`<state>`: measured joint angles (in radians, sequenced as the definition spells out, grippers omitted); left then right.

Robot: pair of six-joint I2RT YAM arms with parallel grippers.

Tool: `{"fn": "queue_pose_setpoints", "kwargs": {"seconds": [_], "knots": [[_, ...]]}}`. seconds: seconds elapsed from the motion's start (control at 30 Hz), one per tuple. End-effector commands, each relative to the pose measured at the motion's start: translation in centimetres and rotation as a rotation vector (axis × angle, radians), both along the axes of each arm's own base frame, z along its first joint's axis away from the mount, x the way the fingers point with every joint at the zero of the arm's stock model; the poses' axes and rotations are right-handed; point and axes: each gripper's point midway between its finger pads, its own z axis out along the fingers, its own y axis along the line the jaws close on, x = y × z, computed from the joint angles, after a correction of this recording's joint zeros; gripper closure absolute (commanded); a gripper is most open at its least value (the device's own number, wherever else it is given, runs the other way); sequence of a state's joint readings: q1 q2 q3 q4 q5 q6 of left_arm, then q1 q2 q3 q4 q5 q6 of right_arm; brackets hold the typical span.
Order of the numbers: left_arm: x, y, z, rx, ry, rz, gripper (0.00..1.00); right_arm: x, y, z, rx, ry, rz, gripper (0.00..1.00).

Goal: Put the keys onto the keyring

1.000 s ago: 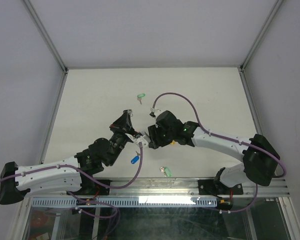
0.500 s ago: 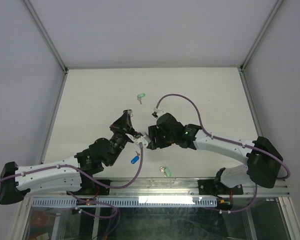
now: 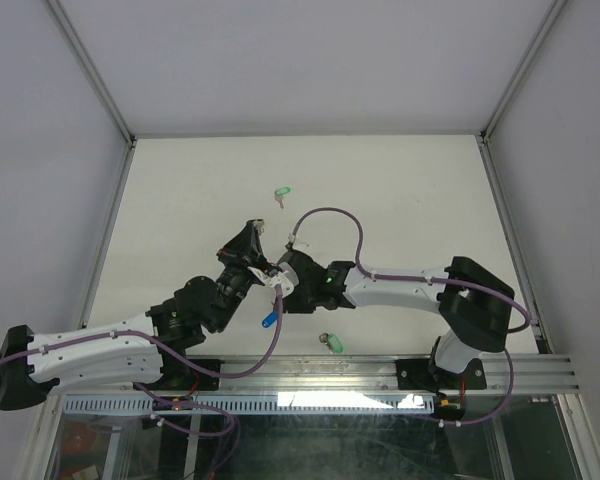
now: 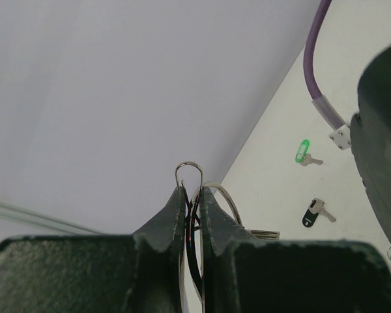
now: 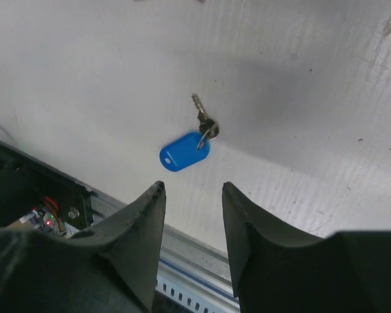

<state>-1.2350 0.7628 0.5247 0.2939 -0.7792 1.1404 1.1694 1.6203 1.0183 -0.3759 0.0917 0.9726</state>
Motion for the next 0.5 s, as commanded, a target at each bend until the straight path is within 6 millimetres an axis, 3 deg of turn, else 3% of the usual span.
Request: {"fn": "queue_pose_setpoints", "kwargs": {"seconds": [0.0,0.23,0.47], "knots": [[-0.1,0.5,2.5,-0.088,-0.027,-0.001,1.00,1.9,2.8,1.1,0.078,-0.044,-0.113,0.57],[-0.1,0.6,2.5,-0.084,-0.029,-0.002,1.00,2.5,4.1,-0.6,0.048,-0.037,-0.116,0.59],[-0.2,0.8,2.3,-0.076,-0.032,0.002,1.00,2.5,4.0,-1.7,0.019,-0.030,-0.110,0.66]]}}
